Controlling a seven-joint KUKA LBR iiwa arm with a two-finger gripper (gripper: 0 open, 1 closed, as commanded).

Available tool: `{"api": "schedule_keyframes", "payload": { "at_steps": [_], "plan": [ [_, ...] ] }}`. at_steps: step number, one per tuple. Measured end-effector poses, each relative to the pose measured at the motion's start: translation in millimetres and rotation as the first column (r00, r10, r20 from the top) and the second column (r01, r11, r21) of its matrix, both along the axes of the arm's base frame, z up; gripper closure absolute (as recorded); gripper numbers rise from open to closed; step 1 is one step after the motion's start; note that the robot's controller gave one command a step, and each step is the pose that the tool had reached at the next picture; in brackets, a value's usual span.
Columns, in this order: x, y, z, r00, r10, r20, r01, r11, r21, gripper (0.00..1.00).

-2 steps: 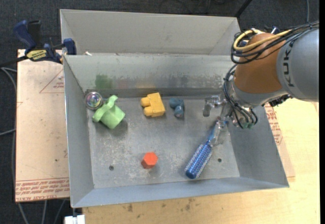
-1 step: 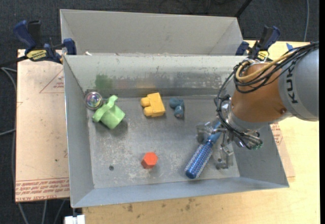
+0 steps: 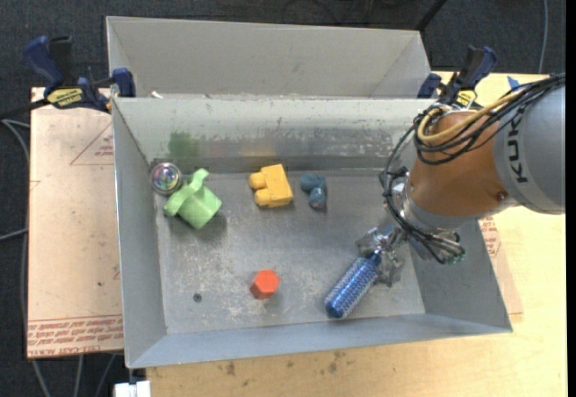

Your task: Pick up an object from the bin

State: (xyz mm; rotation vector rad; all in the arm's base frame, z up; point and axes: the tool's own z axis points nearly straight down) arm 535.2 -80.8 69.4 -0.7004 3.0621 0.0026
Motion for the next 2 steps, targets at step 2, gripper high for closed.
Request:
{"api": "schedule_keyframes", "payload": {
  "at_steps": [2],
  "plan": [
    [40.6,27,149,1.0,0.023,0.008,-0.023,1.0,-0.002,1.0]
  ]
}}
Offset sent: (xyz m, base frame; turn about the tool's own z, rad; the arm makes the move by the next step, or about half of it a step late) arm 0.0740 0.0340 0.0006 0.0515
